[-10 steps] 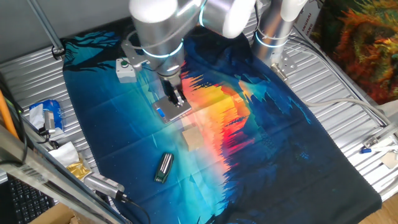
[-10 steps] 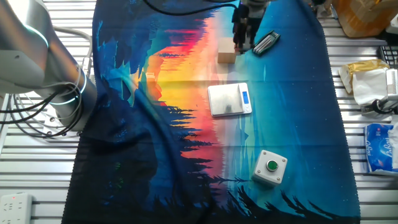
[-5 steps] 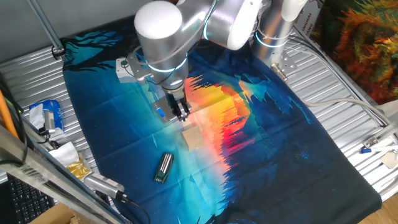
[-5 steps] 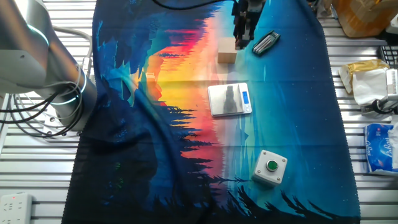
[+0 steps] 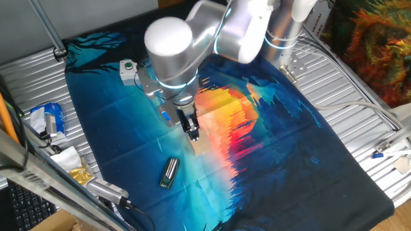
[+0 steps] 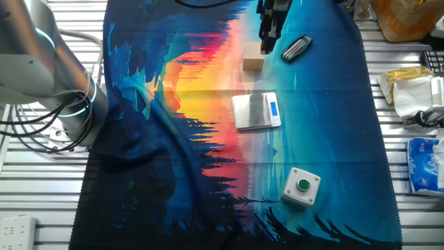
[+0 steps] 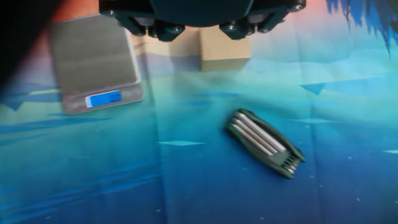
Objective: Place the block on the scale
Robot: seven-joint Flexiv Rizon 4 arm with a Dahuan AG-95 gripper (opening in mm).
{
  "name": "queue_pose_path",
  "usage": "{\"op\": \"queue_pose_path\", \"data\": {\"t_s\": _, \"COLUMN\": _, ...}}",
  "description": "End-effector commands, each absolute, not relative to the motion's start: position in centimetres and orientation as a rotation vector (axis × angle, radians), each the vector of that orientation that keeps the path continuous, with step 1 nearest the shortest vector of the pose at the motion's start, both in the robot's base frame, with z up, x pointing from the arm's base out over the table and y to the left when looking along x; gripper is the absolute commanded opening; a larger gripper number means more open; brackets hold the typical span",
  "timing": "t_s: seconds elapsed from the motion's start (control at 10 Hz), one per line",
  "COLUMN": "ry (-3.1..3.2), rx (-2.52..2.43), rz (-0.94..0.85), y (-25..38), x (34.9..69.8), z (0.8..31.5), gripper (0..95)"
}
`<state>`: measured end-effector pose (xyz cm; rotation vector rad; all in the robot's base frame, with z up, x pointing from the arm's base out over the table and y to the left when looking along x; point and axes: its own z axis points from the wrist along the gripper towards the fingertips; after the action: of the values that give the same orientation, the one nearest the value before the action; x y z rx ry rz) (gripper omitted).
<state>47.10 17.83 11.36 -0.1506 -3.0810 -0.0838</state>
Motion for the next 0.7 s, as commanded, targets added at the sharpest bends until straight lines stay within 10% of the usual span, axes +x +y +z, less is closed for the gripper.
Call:
{"op": "queue_pose_path", "data": {"t_s": 0.1, "ry": -3.1, "rx": -0.159, "rz": -0.086, "y": 18.1, "x": 46.9, "z": 10.5, "gripper": 57.0}}
{"op": "queue_pose_path", "data": {"t_s": 0.4, "ry": -3.117, "rx": -0.15, "rz": -0.091, "y": 18.5, "x": 47.0, "z": 9.0, "gripper": 95.0}}
{"op": "queue_pose_path", "data": {"t_s": 0.7, "ry": -3.124, "rx": -0.148, "rz": -0.088, "y": 18.7, "x": 47.0, "z": 7.6, "gripper": 95.0}}
